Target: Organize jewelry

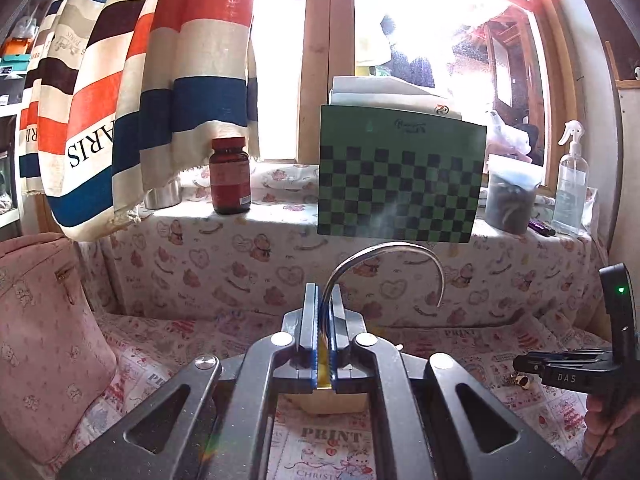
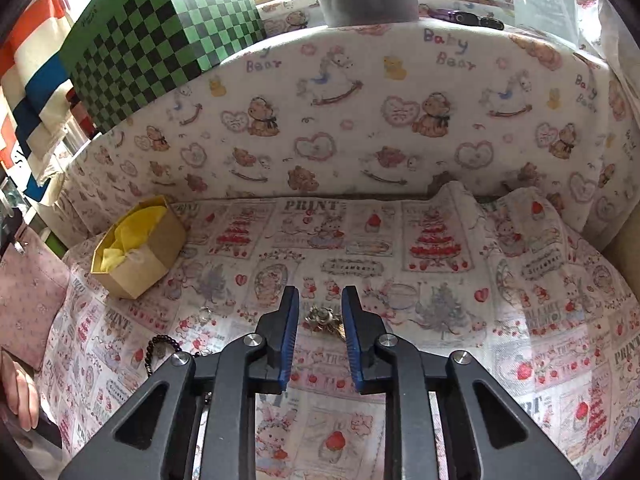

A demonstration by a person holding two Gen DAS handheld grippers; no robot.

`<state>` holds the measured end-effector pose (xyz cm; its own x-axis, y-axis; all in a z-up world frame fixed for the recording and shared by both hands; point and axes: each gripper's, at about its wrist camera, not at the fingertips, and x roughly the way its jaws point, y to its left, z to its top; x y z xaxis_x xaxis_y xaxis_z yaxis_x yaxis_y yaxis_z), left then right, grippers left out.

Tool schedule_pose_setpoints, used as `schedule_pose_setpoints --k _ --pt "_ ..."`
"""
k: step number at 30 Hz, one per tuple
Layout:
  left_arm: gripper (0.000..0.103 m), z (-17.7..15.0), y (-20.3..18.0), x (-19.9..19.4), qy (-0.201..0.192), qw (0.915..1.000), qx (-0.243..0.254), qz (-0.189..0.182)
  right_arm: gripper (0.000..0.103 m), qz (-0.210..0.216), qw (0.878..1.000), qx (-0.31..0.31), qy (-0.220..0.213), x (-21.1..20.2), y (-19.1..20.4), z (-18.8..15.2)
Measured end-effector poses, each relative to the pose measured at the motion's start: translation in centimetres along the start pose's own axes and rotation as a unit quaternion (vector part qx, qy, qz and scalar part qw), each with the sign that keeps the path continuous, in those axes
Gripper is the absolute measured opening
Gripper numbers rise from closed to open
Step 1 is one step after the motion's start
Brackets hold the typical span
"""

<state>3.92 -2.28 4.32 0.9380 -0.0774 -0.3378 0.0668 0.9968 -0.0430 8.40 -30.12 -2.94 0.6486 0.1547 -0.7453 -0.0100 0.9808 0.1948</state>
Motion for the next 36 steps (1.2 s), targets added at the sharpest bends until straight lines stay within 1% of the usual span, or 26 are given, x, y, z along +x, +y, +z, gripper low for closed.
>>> schedule_pose_setpoints --k 3,5,6,9,11,12,14,16,18,21,23,26,30,33,35,36 --pt "0.003 -0.2 -0.3 0.1 -0.001 1.0000 0.008 0.005 0.022 -0.020 1.000 -0.009 0.017 1.0 0.5 -0.1" --pt "0.003 -0.3 -0.5 0.1 -0.001 0.9999 0.012 0.007 0.021 -0.024 0.999 -0.008 0.026 1.6 0.5 -0.2" --pt "0.003 -0.3 -0.6 0.1 -0.001 0.9999 0.013 0.007 0.017 -0.030 0.999 -0.011 0.028 1.9 0.6 -0.2" --pt "0.003 -0.3 -0.4 0.3 0.005 0.9999 0.007 0.011 0.014 -0.046 0.998 -0.023 0.019 2.4 1.0 0.0" --pt "0.003 -0.2 0.0 0.6 0.014 0.9999 -0.007 -0.003 0.010 -0.045 0.998 -0.031 0.022 2.7 1.4 -0.1" --pt "0.003 -0.2 0.2 0.7 0.016 0.9998 -0.012 -0.005 0.010 -0.043 0.998 -0.030 0.021 2.7 1.3 -0.2" --pt "0.003 -0.2 0.4 0.7 0.013 0.9998 -0.013 0.006 0.010 -0.029 0.999 -0.024 0.015 2.5 1.2 -0.2" --pt "0.003 -0.2 0.6 0.7 0.011 0.9998 -0.015 0.012 0.010 -0.010 1.000 -0.011 -0.007 1.8 0.8 -0.2" --pt "0.003 -0.2 0.9 0.7 0.012 0.9996 -0.021 0.014 0.010 -0.002 0.999 -0.004 -0.035 0.9 0.6 -0.2" --pt "0.003 -0.1 1.3 0.6 0.007 0.9995 -0.028 0.013 0.010 0.009 0.996 0.007 -0.093 -1.0 0.3 -0.4" --pt "0.003 0.0 1.6 0.7 0.008 0.9994 -0.033 0.013 0.010 0.031 0.993 0.016 -0.116 -2.0 0.0 -0.3" --pt "0.003 0.0 2.2 1.0 0.013 0.9988 -0.046 0.004 0.010 0.060 0.991 0.020 -0.122 -2.9 0.0 0.1" --pt "0.003 0.0 3.0 1.4 0.019 0.9975 -0.067 -0.008 0.010 0.068 0.988 0.018 -0.138 -4.0 0.3 0.1" --pt "0.003 -0.1 3.9 1.7 0.019 0.9955 -0.089 -0.027 0.010 0.061 0.987 0.003 -0.150 -4.4 1.1 -0.3" --pt "0.003 -0.4 4.6 2.1 0.003 0.9933 -0.105 -0.048 0.010 0.050 0.987 -0.014 -0.153 -4.3 2.0 -0.5" --pt "0.003 -0.6 4.7 2.7 0.000 0.9934 -0.104 -0.048 0.010 0.048 0.987 -0.021 -0.152 -4.4 2.3 -0.6"
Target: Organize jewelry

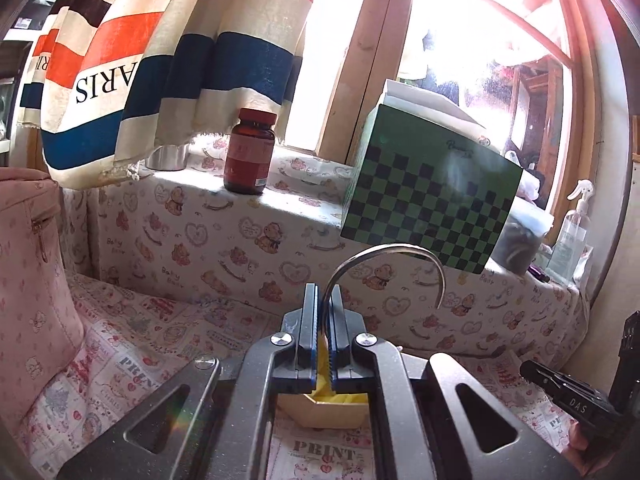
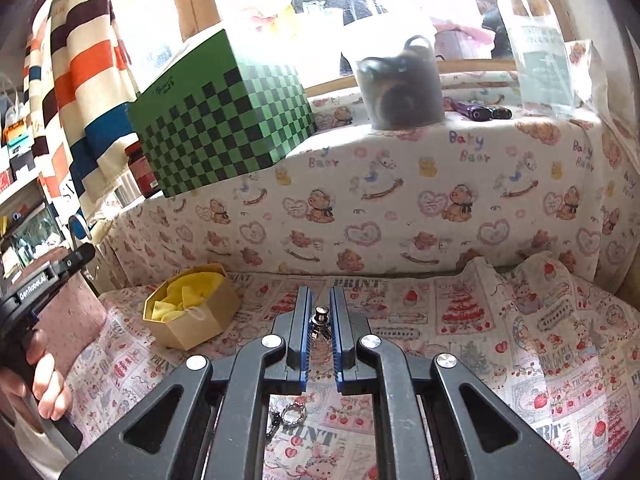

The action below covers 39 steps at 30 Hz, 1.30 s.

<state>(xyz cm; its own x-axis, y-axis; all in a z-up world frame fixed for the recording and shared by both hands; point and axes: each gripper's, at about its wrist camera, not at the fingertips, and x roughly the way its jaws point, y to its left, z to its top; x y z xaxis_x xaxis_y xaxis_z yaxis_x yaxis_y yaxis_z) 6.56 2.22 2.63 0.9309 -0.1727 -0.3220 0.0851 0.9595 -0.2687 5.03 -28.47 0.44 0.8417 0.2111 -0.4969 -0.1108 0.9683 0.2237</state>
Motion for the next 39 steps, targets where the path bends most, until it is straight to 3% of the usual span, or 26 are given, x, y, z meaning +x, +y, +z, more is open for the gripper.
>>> schedule_pose_setpoints --k 2,5,7,10,12,13,14,15,16,18,22,26,29,32,39 --pt "0.003 -0.5 0.6 2.7 0.043 0.9989 0.001 0.019 0.010 0.004 1.000 -0.007 0.003 -0.2 0.4 -0.2" --pt "0.004 -1.4 2.1 5.9 0.105 0.9935 -0.044 -0.010 0.010 0.006 1.000 -0.022 0.002 -0.2 1.2 -0.5" --pt "0.004 -1.7 2.3 7.1 0.126 0.9907 -0.046 -0.025 0.010 0.007 1.000 -0.030 -0.001 -0.3 1.6 -0.6" --pt "0.004 -2.4 2.2 8.1 0.151 0.9873 -0.046 -0.018 0.010 0.009 0.999 -0.032 -0.004 -0.4 1.8 -0.6" --pt "0.005 -2.3 2.0 7.8 0.146 0.9879 -0.044 -0.027 0.010 0.012 0.999 -0.030 -0.005 -0.5 1.7 -0.6" --pt "0.014 -2.2 2.0 7.7 0.144 0.9880 -0.048 -0.030 0.010 0.012 1.000 -0.028 -0.006 -0.5 1.6 -0.5" --pt "0.041 -2.2 2.1 7.5 0.144 0.9875 -0.052 -0.037 0.010 0.012 1.000 -0.027 -0.006 -0.6 1.5 -0.5" --pt "0.055 -2.2 2.1 7.3 0.140 0.9878 -0.056 -0.038 0.010 0.013 1.000 -0.025 -0.008 -0.7 1.4 -0.4" --pt "0.062 -2.0 2.2 6.9 0.126 0.9901 -0.055 -0.030 0.010 0.013 1.000 -0.024 -0.009 -0.8 1.3 -0.4" --pt "0.062 -1.5 1.8 5.8 0.106 0.9936 -0.036 -0.015 0.010 0.018 0.999 -0.024 -0.012 -1.0 1.2 -0.3" --pt "0.065 -0.2 1.5 2.9 0.067 0.9965 -0.043 -0.023 0.010 0.045 0.999 -0.019 -0.016 -1.7 1.4 0.0" --pt "0.084 1.3 1.4 -0.3 0.011 0.9992 -0.037 -0.010 0.010 0.076 0.997 -0.026 -0.016 -2.2 2.6 0.9" --pt "0.092 1.9 1.6 -1.7 -0.023 0.9989 -0.037 0.014 0.010 0.112 0.994 -0.018 -0.002 -1.5 3.9 1.8" --pt "0.092 2.4 2.2 -2.5 -0.034 0.9979 -0.052 0.020 0.010 0.156 0.987 0.004 0.028 0.2 5.3 2.6" --pt "0.093 2.7 3.4 -2.8 -0.042 0.9964 -0.068 0.027 0.010 0.181 0.982 0.026 0.051 5.0 9.5 4.4"
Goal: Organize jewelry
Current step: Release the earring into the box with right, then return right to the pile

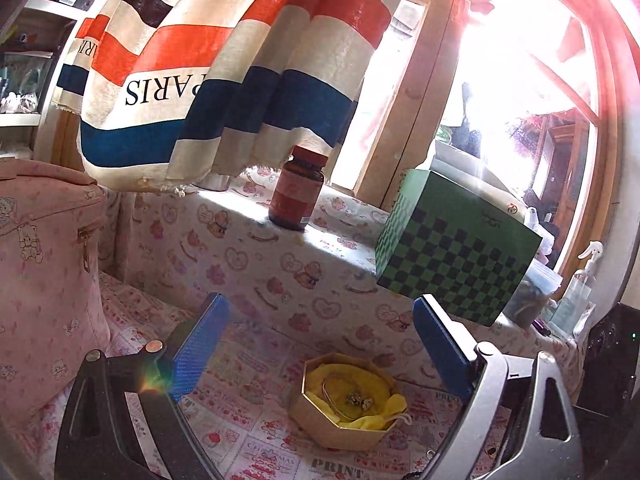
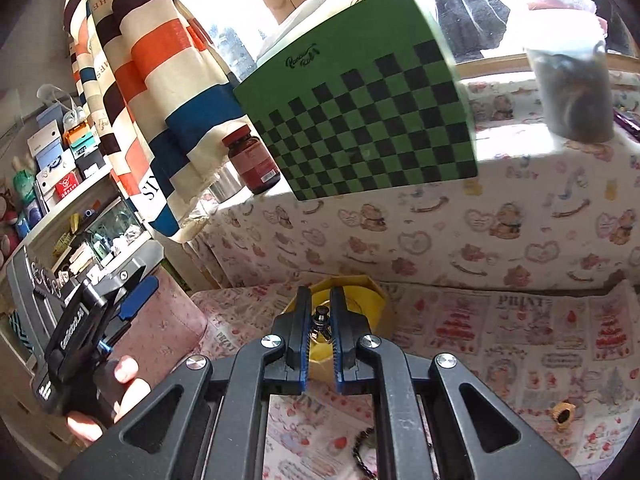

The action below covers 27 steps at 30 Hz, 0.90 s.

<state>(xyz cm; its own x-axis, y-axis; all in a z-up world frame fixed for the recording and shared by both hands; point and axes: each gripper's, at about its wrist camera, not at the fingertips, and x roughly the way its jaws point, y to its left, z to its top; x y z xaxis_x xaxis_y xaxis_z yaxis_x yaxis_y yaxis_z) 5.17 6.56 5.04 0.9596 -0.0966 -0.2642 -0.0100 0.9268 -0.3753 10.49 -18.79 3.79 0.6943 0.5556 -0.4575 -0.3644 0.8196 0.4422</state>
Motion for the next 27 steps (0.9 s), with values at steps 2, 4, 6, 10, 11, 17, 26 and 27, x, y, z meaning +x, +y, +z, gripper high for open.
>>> schedule_pose_setpoints --k 2,4,6,10,11,17,26,27 --pt "0.092 0.0 0.2 0.2 0.002 1.0000 -0.003 0.002 0.010 0.003 1.000 0.007 0.006 1.7 0.5 0.3" --pt "0.093 0.0 0.3 0.2 -0.002 0.9999 0.000 0.010 0.010 0.002 1.000 0.009 0.012 3.1 0.9 0.5" --pt "0.093 0.0 0.4 0.1 -0.005 0.9999 0.000 0.015 0.010 0.000 1.000 0.009 0.018 4.3 1.4 0.6" --pt "0.093 0.1 0.6 0.0 -0.005 0.9999 -0.004 0.012 0.013 -0.015 1.000 0.003 0.021 5.1 1.9 0.8" --pt "0.093 0.2 0.5 0.0 -0.007 0.9999 -0.002 0.013 0.023 -0.018 1.000 0.003 0.021 5.0 1.9 0.8" --pt "0.093 0.0 -0.3 -0.3 -0.009 0.9998 0.015 0.012 0.035 -0.061 0.998 -0.031 -0.003 1.6 1.4 0.5" --pt "0.094 -1.4 -4.1 -1.4 -0.002 0.9978 0.066 0.006 0.043 -0.145 0.985 -0.075 -0.050 -7.5 -0.6 -1.2" --pt "0.094 -1.5 -4.5 -1.7 -0.002 0.9978 0.067 0.003 0.044 -0.162 0.982 -0.079 -0.049 -8.3 -0.8 -1.4"
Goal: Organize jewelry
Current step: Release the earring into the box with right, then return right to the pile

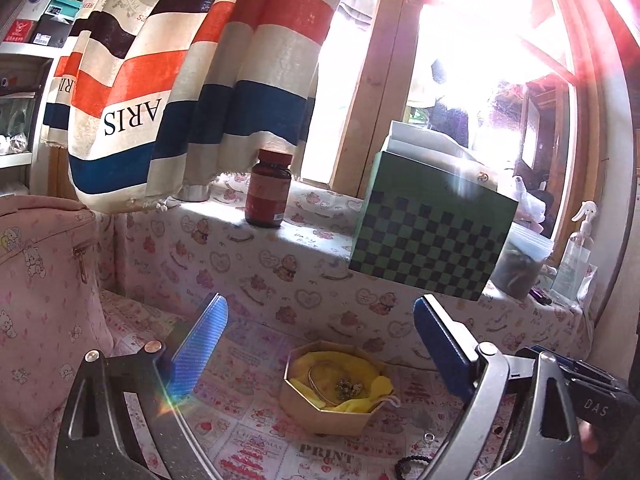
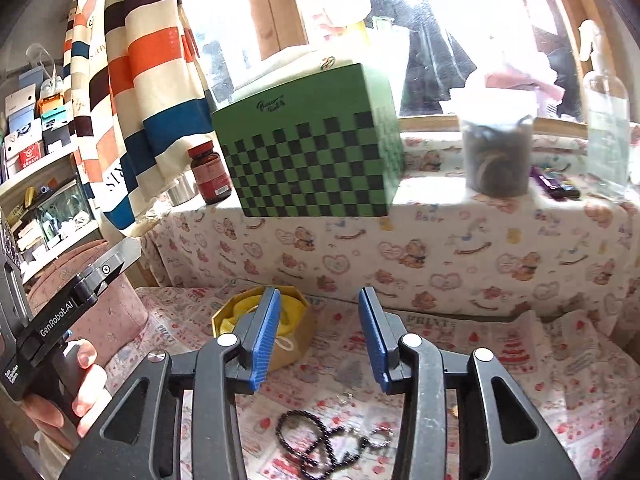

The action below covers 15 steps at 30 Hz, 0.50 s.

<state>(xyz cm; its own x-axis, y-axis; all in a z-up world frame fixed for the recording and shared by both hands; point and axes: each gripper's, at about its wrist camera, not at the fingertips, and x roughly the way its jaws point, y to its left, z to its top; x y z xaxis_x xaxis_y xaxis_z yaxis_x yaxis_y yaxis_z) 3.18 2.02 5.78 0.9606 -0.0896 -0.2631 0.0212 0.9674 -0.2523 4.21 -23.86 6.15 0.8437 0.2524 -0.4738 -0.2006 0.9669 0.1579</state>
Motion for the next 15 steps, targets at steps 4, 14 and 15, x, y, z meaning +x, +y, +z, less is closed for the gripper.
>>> schedule_pose_setpoints --k 4,14,15 --pt "0.098 -0.6 -1.9 -1.0 -0.014 0.9995 0.029 0.000 0.046 -0.025 1.000 0.005 -0.017 -2.4 -2.3 -1.1" --pt "0.100 -2.7 -5.9 -2.1 -0.031 0.9946 0.098 0.002 0.047 -0.060 0.993 0.102 0.023 -2.3 -9.2 -2.7" --pt "0.100 -2.9 -6.4 -2.1 -0.036 0.9931 0.112 0.004 0.047 -0.065 0.992 0.102 0.030 -2.1 -9.4 -2.9"
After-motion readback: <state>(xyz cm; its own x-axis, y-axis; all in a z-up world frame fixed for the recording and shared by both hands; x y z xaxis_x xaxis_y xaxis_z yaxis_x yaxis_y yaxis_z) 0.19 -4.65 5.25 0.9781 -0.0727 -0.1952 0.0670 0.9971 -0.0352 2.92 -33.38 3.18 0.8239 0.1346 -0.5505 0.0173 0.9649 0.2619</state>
